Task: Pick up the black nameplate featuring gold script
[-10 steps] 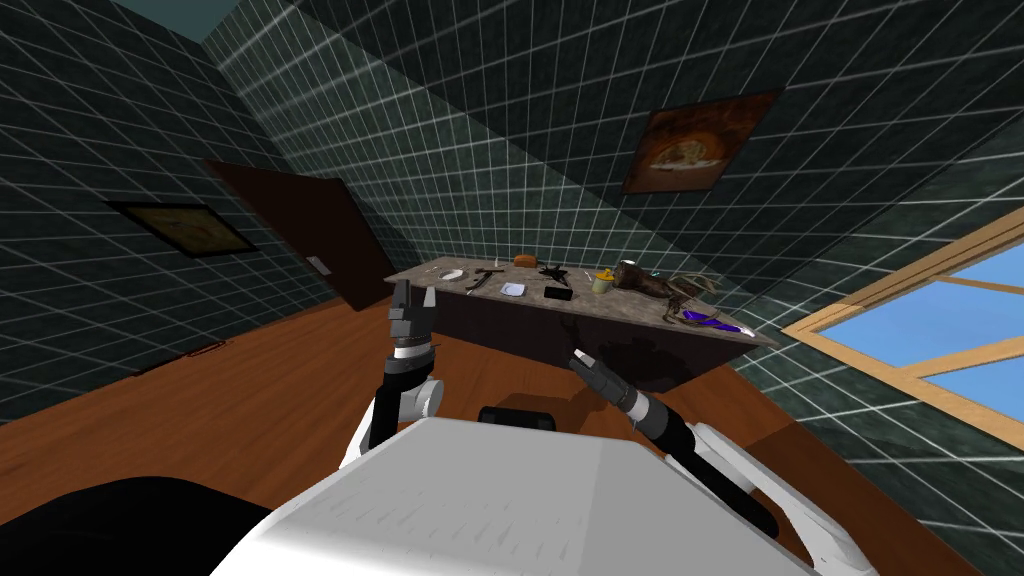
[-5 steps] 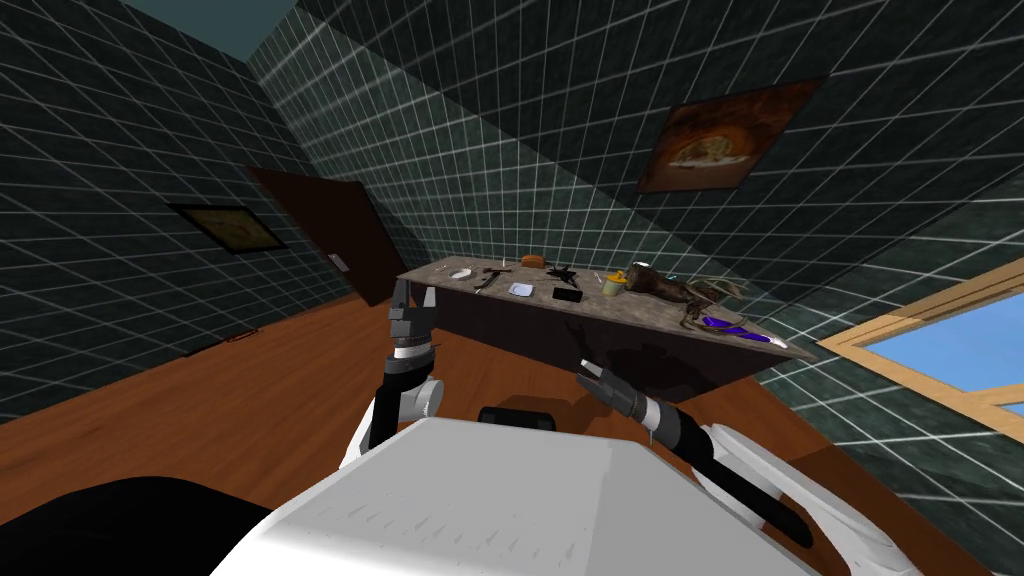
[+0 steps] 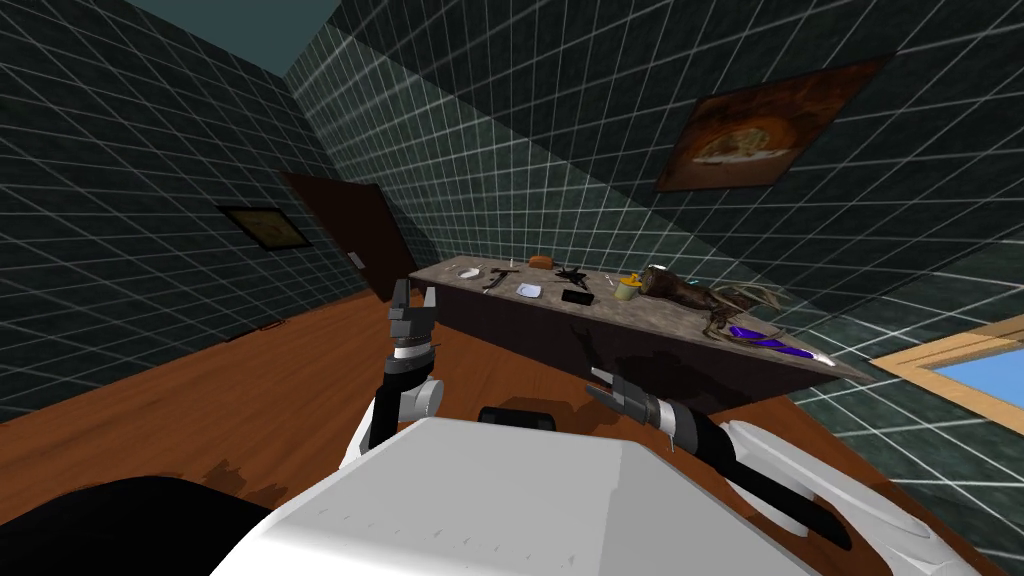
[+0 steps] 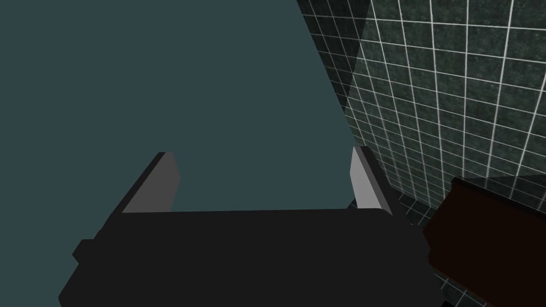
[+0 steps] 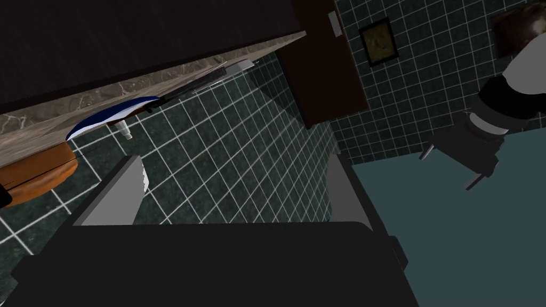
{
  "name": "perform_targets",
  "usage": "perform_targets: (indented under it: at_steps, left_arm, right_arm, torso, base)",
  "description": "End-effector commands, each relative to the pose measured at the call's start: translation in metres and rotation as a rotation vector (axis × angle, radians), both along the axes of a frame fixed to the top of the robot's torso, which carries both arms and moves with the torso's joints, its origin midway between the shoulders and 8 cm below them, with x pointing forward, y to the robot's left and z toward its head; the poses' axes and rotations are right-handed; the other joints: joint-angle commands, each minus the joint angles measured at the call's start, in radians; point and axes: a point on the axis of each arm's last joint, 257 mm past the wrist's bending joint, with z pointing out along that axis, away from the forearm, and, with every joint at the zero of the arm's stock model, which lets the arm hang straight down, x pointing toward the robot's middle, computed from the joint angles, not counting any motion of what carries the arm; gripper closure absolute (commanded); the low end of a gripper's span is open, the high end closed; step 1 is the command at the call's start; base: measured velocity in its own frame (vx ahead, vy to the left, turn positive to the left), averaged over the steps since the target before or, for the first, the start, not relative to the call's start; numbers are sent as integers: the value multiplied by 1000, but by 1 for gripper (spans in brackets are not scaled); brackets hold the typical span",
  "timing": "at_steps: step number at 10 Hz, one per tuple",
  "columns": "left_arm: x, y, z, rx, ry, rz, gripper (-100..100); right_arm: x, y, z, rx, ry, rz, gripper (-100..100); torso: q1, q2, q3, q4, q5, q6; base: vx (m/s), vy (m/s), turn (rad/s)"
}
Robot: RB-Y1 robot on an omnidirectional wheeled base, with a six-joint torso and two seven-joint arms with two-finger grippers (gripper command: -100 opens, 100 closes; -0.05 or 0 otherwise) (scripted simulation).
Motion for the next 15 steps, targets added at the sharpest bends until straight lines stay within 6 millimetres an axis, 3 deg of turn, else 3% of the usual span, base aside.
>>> perform_targets:
  at_steps: [1,4,6,7,9,10,11,12,14,15]
  left_arm:
    - [0,0,0,0,0,0,0]
    - [0,0,0,0,0,0,0]
    - [0,0,0,0,0,0,0]
    - [0,0,0,0,0,0,0]
    - [0,0,0,0,0,0,0]
    - [0,0,0,0,0,0,0]
    - [0,0,0,0,0,0,0]
    - [0,0,0,0,0,0,0]
    - [0,0,0,0,0,0,0]
    - [0,0,0,0,0,0,0]
  right_arm:
    - [-5,-5,-3,-32,9,18,-100]
    - [-17,-45,-27,-178,63,56,-100]
    - [-18,-52,-26,-216,70,79,-100]
    - [-23,-73,-35,-281,95,92,-100]
    - [-24,-78,-33,-306,100,108,-100]
    - [-28,-100,-40,-371,124,119,-100]
    - [-28,-105,-38,-394,128,133,-100]
    - [-32,-125,-44,-447,149,136,-100]
    - [-31,-132,-40,-481,154,157,-100]
    - [-34,-154,-42,-545,176,165,-100]
  torso:
    - [0,0,0,0,0,0]
    - [-1,0,0,0,0,0]
    - [-1,-2,-1,0,0,0]
    - [-3,-1,0,0,-1,0]
    - [-2,-1,-1,0,-1,0]
    - [-3,0,0,0,-1,0]
    - [-1,-2,-1,0,-1,-1]
    - [-1,-3,-2,-1,0,0]
    - [-2,-4,-2,-1,-1,0]
    - [-3,-2,-1,0,-1,0]
  base:
    - [7,26,-30]
    - [34,49,137]
    - [43,26,57]
    - [44,33,221]
    - [36,23,18]
    - [70,41,207]
    - [72,35,93]
    - [92,34,134]
    - [64,10,49]
    - [75,24,165]
